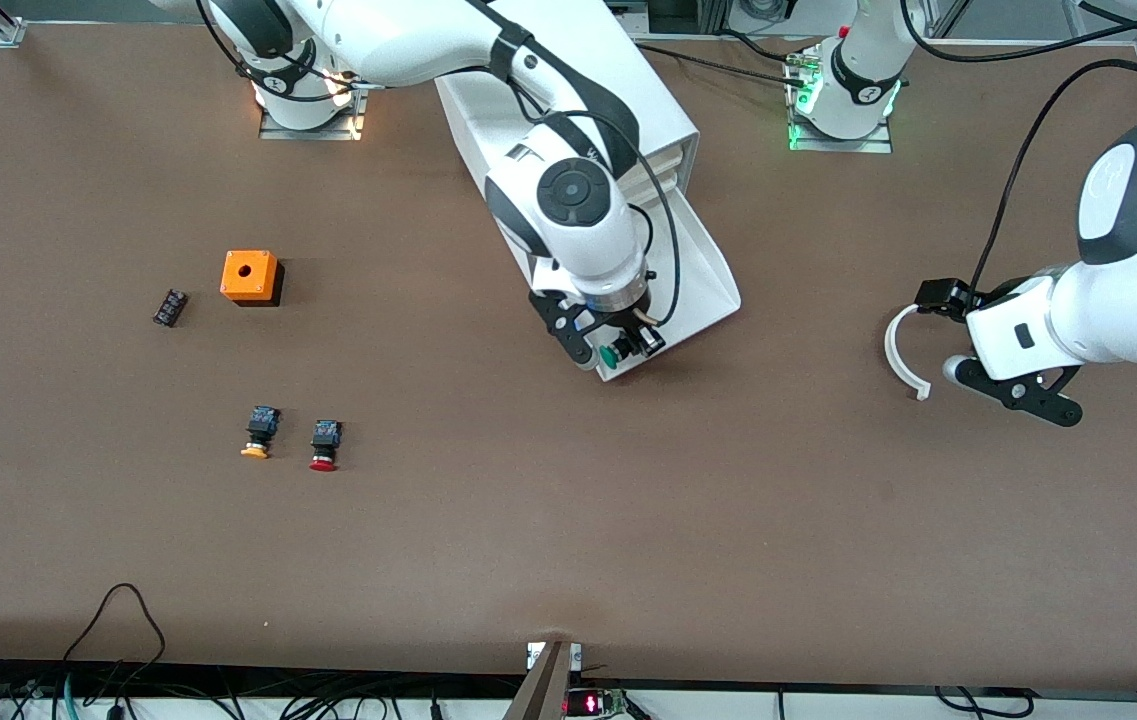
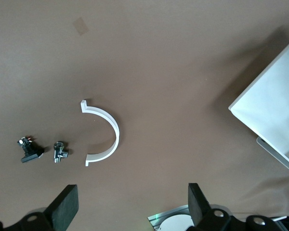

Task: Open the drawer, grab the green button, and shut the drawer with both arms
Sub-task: 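Carry the green button out and lower it beside the red button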

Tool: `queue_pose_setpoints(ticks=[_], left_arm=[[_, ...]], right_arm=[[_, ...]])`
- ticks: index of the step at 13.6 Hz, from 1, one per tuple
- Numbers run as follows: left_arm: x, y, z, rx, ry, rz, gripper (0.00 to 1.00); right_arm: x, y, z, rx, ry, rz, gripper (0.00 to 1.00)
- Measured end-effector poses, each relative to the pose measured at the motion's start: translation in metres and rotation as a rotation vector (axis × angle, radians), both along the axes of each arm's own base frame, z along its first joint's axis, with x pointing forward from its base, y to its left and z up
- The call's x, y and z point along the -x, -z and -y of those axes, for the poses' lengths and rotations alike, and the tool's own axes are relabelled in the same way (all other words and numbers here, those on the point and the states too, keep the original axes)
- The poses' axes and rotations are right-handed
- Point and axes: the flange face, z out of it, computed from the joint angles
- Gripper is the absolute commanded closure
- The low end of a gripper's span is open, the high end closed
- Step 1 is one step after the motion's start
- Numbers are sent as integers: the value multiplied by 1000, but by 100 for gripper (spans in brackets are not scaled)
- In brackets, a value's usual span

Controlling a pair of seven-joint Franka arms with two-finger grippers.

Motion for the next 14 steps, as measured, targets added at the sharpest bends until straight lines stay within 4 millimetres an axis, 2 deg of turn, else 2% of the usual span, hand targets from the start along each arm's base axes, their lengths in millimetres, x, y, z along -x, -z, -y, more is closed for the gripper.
queue_pose_setpoints(ticks=[3,5,7,9,11,13,14], left_arm=[[3,5,8,-36,-75,-19,0],[11,4,1,-58,-101,-72,0],[15,6,-21,-72,-137,-113,0],[14,17,-47,-74,-183,-128,0],[10,24,-64,-66,-228,-125,0],[9,23,-66,-63,-245,-114,0],[8,22,-64,-61,-245,-105,0]], right_arm=[[-27,-7,44,53,-204,-8,100],[-52,-12,85,82,-344,-17,100],[-77,-19,135,100,-474,-33,100],[-102,-19,185,104,-603,-40,100],[-126,-9,237,98,-717,-38,100],[-143,10,285,87,-792,-46,100],[-148,24,303,82,-817,-49,100]])
